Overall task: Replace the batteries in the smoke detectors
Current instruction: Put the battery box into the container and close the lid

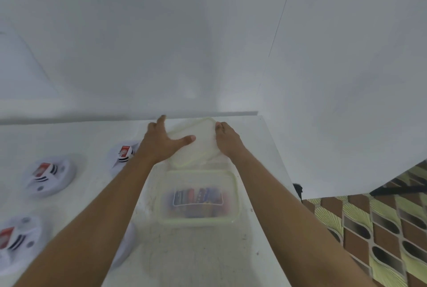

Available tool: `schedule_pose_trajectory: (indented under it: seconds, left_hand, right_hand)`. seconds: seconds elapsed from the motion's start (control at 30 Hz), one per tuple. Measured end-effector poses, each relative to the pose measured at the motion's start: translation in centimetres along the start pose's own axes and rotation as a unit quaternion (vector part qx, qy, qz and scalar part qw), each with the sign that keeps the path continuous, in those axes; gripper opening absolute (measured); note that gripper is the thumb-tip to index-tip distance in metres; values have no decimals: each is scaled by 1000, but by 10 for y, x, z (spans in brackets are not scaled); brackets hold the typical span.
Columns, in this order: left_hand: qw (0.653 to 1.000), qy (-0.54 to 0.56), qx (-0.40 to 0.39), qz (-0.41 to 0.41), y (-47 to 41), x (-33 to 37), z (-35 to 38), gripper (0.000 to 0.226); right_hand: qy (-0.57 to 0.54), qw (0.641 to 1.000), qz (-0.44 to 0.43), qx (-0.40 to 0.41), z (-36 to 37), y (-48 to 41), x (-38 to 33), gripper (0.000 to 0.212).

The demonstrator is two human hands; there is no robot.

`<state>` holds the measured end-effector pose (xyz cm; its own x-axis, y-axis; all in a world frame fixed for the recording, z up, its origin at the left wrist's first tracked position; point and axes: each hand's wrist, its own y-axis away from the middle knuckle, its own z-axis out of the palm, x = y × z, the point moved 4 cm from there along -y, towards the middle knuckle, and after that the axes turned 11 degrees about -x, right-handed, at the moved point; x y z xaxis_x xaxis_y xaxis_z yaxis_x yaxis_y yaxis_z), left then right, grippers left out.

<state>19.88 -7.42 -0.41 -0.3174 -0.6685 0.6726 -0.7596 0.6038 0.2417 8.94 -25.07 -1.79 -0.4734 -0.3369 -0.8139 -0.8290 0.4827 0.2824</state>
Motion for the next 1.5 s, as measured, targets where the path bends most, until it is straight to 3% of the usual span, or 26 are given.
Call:
schedule_pose_trajectory:
  seconds: [0.1,0.27,0.37,0.53,0.8,0.97,1.07,1.17,1.3,1.5]
  left_hand:
    - [996,21,40,-75,16,-7,-1,113]
    - [982,164,48,-83,38,-15,3,59]
    - [974,207,57,-69,47,-16,4,42]
    - [969,222,78,-76,56,-18,8,38]
    - [968,223,91,-74,64,-11,11,36]
    - [972,200,76,-101,75,-14,13,48]
    - [969,202,104,-99,93,-14,15,42]
    - [972,205,67,-94,114,-17,26,49]
    - [982,171,26,-76,132,-23,44,53]
    - [981,167,66,-69,149,-26,56,64]
  right_hand:
    - [-47,998,26,-20,1,9,9,46]
    - [-160,984,77,-32,3,26,21,48]
    - [-192,978,62,-48,6,34,27,41]
    - [-152,988,21,-30,5,40,32,30]
    - [-122,992,14,-26,4,49,26,37]
    - [-158,986,40,-31,3,64,28,66]
    - [-176,984,25,-11,-3,84,30,53]
    - [-189,982,15,-3,-2,106,43,30]
    - [-186,983,-2,-13,9,136,51,31]
    - [-170,984,-41,-23,26,156,50,31]
